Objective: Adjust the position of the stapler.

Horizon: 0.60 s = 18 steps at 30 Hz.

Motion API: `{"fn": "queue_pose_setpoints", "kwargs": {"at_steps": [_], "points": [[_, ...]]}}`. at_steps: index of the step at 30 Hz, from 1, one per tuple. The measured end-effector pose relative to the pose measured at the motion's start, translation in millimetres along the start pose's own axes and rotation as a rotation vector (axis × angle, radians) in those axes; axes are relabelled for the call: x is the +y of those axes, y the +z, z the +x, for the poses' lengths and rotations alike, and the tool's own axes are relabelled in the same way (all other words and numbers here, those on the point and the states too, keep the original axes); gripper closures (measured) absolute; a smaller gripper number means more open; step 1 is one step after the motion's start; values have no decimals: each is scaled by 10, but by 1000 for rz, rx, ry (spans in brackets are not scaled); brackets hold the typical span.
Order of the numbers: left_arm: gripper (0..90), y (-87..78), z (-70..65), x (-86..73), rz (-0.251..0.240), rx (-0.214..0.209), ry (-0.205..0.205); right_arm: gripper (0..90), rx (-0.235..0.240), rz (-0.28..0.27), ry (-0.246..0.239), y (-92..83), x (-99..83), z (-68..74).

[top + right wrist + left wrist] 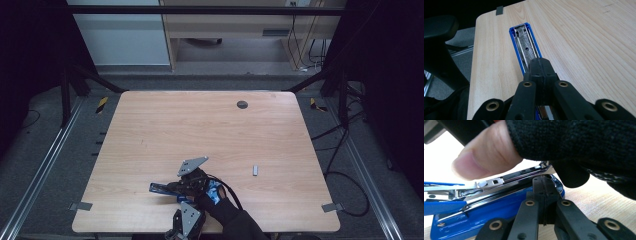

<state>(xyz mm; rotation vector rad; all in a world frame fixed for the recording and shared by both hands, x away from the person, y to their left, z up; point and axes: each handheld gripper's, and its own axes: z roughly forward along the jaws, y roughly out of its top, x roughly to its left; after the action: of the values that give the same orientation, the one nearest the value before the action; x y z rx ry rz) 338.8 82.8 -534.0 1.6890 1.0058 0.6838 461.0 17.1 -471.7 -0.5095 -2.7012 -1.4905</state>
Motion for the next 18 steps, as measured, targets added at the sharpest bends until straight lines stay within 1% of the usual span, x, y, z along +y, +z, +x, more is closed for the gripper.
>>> {"fn": "queue_pose_setpoints", "kwargs": {"at_steps": [4,7,9,10,11,12,13,18], "points": [[898,3,-4,-1,-4,0,-4,900,5,3,4,6,0,-8],[898,2,-1,0,-3,-1,-5,900,6,17,7,37,4,-13],[897,2,-1,-1,-4,-1,-4,900,-5,60,5,93,5,-3],[898,0,0,-2,-4,-1,-6,900,-12,89,-5,127,-7,-1],[897,0,2,-3,-4,-2,-8,900,-9,79,-5,130,-13,-1],[898,0,2,-3,-4,-2,-8,900,-9,79,-5,130,-13,-1],[898,0,3,-2,-4,-4,-8,900,-8,85,5,121,-9,-6],[897,-1,6,-4,-5,-6,-10,900,-2,86,1,113,-10,-10]]}}
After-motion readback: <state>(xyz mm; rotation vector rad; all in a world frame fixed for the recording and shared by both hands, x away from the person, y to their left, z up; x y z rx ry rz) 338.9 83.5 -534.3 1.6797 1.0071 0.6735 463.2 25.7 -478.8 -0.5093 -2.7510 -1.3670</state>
